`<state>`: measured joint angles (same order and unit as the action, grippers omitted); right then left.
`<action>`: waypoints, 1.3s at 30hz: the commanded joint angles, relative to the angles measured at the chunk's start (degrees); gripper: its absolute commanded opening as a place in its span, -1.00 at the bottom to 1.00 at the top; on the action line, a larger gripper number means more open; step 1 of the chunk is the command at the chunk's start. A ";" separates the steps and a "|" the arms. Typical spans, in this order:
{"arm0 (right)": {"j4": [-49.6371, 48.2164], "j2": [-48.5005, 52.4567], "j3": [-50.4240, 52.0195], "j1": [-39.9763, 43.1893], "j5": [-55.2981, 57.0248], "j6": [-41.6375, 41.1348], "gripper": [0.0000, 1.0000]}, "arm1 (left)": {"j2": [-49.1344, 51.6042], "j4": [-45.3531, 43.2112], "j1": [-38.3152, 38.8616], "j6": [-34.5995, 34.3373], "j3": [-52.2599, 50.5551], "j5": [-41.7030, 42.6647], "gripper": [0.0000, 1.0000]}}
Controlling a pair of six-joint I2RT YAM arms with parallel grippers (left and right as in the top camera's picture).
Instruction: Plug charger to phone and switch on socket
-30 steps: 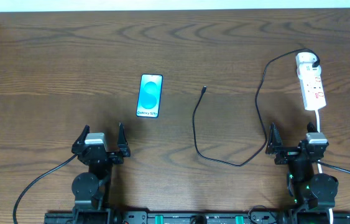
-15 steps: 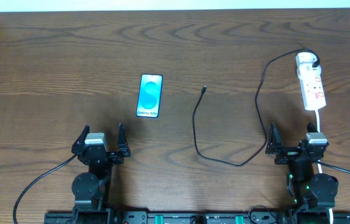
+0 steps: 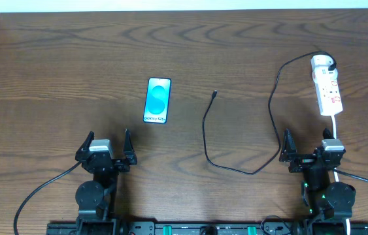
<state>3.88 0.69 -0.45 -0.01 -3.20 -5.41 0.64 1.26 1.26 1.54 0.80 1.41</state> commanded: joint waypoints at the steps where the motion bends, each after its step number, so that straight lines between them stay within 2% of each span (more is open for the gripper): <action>1: 0.17 -0.31 0.13 0.31 -0.33 -0.28 0.99 | 0.07 2.78 -0.28 0.57 -0.55 -0.61 0.87; 20: 0.15 -0.31 0.13 0.31 -0.33 -0.31 0.99 | 2.89 2.78 -0.28 0.59 -0.44 0.31 0.88; 24: 0.17 -0.31 0.13 0.31 -0.33 -0.31 0.98 | 7.52 2.75 -0.28 0.61 1.40 3.58 0.88; 39: 0.17 -0.31 0.13 0.31 -0.33 -0.31 0.98 | 29.40 2.80 -0.26 1.29 17.11 6.16 0.88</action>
<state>3.90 0.71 -0.45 -0.01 -3.20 -5.41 26.74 4.05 1.21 1.78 14.09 5.26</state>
